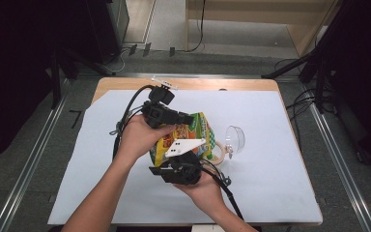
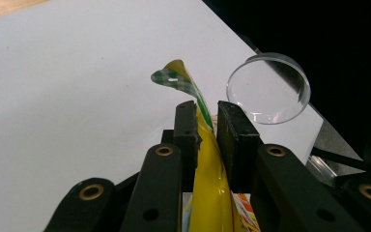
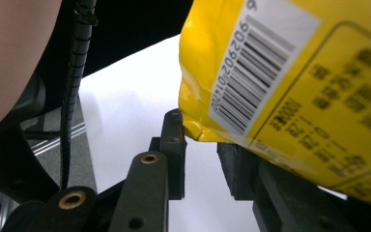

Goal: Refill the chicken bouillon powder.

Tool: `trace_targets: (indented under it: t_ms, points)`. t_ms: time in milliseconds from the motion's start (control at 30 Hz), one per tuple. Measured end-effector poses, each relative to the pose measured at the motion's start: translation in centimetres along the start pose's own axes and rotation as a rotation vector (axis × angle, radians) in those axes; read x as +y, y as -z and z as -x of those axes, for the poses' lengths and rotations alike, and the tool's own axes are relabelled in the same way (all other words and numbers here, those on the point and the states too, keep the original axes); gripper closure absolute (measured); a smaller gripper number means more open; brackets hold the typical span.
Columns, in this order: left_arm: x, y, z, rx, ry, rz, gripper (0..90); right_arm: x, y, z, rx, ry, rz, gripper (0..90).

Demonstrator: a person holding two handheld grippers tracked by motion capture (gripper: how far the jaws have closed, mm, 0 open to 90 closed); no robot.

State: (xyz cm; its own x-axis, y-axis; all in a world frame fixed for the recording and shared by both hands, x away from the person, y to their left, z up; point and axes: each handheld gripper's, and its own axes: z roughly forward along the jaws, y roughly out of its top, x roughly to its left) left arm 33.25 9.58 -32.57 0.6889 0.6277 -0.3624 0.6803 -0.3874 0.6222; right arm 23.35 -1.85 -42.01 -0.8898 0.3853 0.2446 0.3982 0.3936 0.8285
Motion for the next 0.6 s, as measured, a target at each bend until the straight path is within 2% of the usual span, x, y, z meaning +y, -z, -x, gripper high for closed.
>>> trace_targets:
  t_ms: [233,433,600]
  points:
    - [0.7,-0.2,-0.5,-0.008,0.008,-0.009,79.1,0.3,0.0,0.6,-0.007,-0.012,-0.005,74.5]
    - [0.9,0.1,-0.9,-0.009,0.008,0.012,79.1,0.9,-0.1,0.9,-0.010,0.005,-0.010,74.6]
    - [1.0,-0.2,-1.3,-0.011,0.017,0.013,79.1,1.0,-0.4,1.4,0.001,-0.009,-0.023,74.7]
